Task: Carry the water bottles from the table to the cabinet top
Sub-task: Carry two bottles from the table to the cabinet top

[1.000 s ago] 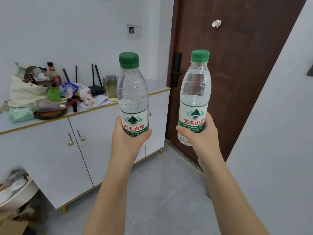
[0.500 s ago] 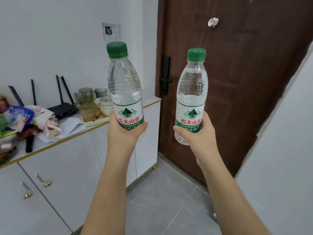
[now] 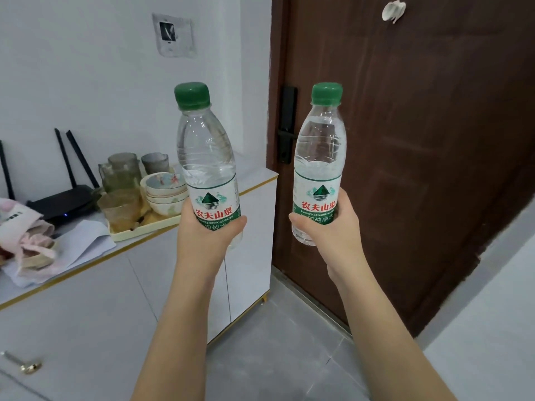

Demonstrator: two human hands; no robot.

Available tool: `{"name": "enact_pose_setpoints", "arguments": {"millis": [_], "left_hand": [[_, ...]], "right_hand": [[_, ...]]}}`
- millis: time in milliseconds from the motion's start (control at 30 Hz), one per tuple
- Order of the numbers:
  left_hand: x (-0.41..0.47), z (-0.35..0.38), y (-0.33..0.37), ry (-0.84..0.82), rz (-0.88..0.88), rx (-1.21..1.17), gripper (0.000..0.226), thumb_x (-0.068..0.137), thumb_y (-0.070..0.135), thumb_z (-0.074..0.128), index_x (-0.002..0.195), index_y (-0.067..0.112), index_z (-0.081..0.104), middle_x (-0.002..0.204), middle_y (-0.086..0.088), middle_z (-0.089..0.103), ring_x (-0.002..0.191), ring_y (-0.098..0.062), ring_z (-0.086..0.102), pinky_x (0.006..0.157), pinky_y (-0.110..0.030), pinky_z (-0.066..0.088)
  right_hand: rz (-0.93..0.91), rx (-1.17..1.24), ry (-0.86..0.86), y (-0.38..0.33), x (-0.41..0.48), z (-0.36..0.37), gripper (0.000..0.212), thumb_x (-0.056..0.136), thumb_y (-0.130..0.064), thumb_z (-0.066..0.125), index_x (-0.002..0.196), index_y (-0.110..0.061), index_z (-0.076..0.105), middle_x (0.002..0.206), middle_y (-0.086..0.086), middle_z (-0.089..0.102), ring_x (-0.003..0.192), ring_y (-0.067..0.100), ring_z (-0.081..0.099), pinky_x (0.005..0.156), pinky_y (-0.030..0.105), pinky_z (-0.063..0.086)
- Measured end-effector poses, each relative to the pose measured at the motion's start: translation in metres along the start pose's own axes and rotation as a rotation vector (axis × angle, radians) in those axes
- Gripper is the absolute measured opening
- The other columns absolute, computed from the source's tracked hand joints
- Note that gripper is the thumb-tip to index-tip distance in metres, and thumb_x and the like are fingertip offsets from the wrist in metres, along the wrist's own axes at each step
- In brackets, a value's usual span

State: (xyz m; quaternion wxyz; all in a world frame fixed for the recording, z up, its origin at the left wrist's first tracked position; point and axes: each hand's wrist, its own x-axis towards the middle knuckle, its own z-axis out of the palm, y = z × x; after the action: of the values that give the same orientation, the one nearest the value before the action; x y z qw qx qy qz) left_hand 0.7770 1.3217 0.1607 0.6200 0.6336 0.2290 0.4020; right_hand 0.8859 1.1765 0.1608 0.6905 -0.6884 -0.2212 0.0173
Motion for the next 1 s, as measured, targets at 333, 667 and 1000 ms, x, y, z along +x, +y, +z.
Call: {"name": "enact_pose_setpoints", "arguments": {"millis": [333,667,1000], "left_hand": [[0.116,0.100,-0.033,0.114,0.044,0.036,0.063,0.066,0.003,0.083,0.120,0.017,0.052,0.111,-0.001,0.066,0.102,-0.020,0.064,0.083,-0.038,0.055],[0.201,0.161,-0.069,0.250,0.013,0.133,0.062,0.067,0.002,0.082,0.119,0.017,0.051,0.105,0.000,0.066,0.096,-0.015,0.064,0.075,-0.031,0.053],[0.344,0.168,-0.152,0.328,-0.096,0.162,0.055,0.067,0.002,0.079,0.111,0.015,0.050,0.097,-0.004,0.065,0.085,-0.017,0.063,0.067,-0.034,0.052]], "right_hand": [[-0.047,0.029,-0.127,0.034,0.165,-0.010,0.066,0.072,-0.001,0.081,0.128,-0.023,0.052,0.104,-0.015,0.066,0.088,-0.009,0.064,0.065,0.011,0.053],[0.013,0.064,-0.260,0.091,0.293,0.000,0.062,0.074,0.005,0.078,0.121,-0.025,0.052,0.098,-0.013,0.065,0.076,-0.012,0.064,0.059,0.012,0.053],[0.097,0.041,-0.345,0.178,0.422,0.097,0.071,0.070,0.001,0.082,0.127,-0.025,0.049,0.110,-0.012,0.065,0.098,0.002,0.065,0.077,0.022,0.056]]}}
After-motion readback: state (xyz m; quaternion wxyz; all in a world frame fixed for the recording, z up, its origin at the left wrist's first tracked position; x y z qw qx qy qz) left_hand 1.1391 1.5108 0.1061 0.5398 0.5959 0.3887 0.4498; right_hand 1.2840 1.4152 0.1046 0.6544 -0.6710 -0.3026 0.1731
